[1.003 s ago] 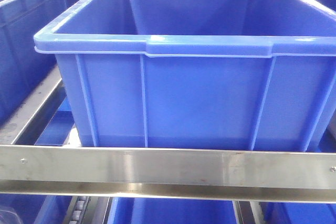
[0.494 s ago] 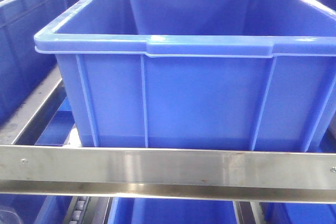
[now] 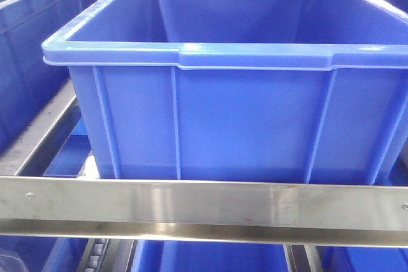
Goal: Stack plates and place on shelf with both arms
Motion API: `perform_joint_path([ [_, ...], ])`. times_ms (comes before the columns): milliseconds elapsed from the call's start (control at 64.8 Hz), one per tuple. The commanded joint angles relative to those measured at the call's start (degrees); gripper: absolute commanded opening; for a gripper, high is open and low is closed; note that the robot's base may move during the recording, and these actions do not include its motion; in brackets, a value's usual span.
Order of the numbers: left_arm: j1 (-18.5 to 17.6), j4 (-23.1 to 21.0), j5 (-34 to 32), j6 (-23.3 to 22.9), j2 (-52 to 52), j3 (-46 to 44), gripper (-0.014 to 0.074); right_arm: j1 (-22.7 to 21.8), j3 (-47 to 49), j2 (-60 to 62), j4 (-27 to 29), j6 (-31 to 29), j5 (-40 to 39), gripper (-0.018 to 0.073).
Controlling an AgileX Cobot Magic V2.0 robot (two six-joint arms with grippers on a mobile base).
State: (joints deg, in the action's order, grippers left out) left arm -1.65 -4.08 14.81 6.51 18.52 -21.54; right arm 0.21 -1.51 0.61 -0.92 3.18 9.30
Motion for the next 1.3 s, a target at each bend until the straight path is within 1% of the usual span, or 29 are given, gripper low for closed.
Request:
perform_joint_path([
  [0,-0.2,-0.5,-4.9,-0.5,0.9,-1.7,0.0082,-0.2,-0.2,1.2,0.2,-0.6,-5.5,0.0056],
  [216,-0.2,-0.5,-4.9,-0.5,0.9,-1.7,0.0082,-0.2,-0.2,1.1,0.3,-0.6,-7.0,0.0056],
  [802,-0.2,-0.5,-4.9,-0.5,0.9,-1.7,0.0082,-0.2,-0.2,1.1,0.3,-0.6,-7.0,0.0056],
  [848,-0.2,-0.3,-6.0,-0.5,0.7,-0.8,0.0082,-0.2,-0.2,1.1,0.3,-0.6,-7.0,0.0056],
  [879,0.1,1.1,-6.8,-0.5,0.4,-0.3,0.0082,-0.2,-0.2,1.1,0.3,-0.6,-7.0,0.0056],
  [910,0.6,4.1,-9.1,-0.5,-0.1,0.3,0.0082,-0.2,-0.2,1.1,0.3,-0.6,-7.0,0.0056],
  [926,0.9,4.5,-11.0,-0.5,-0.5,0.9,0.0082,-0.2,-0.2,1.1,0.3,-0.6,-7.0,0.0056],
  [972,1.2,4.6,-15.2,-0.3,-1.3,2.6,0.0082,-0.2,-0.2,1.1,0.3,-0.6,-7.0,0.0056],
  [1003,1.3,5.2,-19.3,-0.2,-2.5,4.8,0.0082,-0.2,-0.2,1.1,0.3,-0.6,-7.0,0.0056],
  [1064,1.3,5.2,-23.7,-0.2,-5.0,8.8,0.0082,-0.2,-0.2,1.1,0.3,-0.6,-7.0,0.0056],
  [1126,1.3,4.6,-25.1,-0.2,-8.0,12.8,0.0082,-0.2,-0.2,1.1,0.3,-0.6,-7.0,0.0056],
  [1280,1.2,2.4,-24.6,-0.8,-16.2,21.1,0.0082,-0.2,-0.2,1.1,0.3,-0.6,-7.0,0.0056],
])
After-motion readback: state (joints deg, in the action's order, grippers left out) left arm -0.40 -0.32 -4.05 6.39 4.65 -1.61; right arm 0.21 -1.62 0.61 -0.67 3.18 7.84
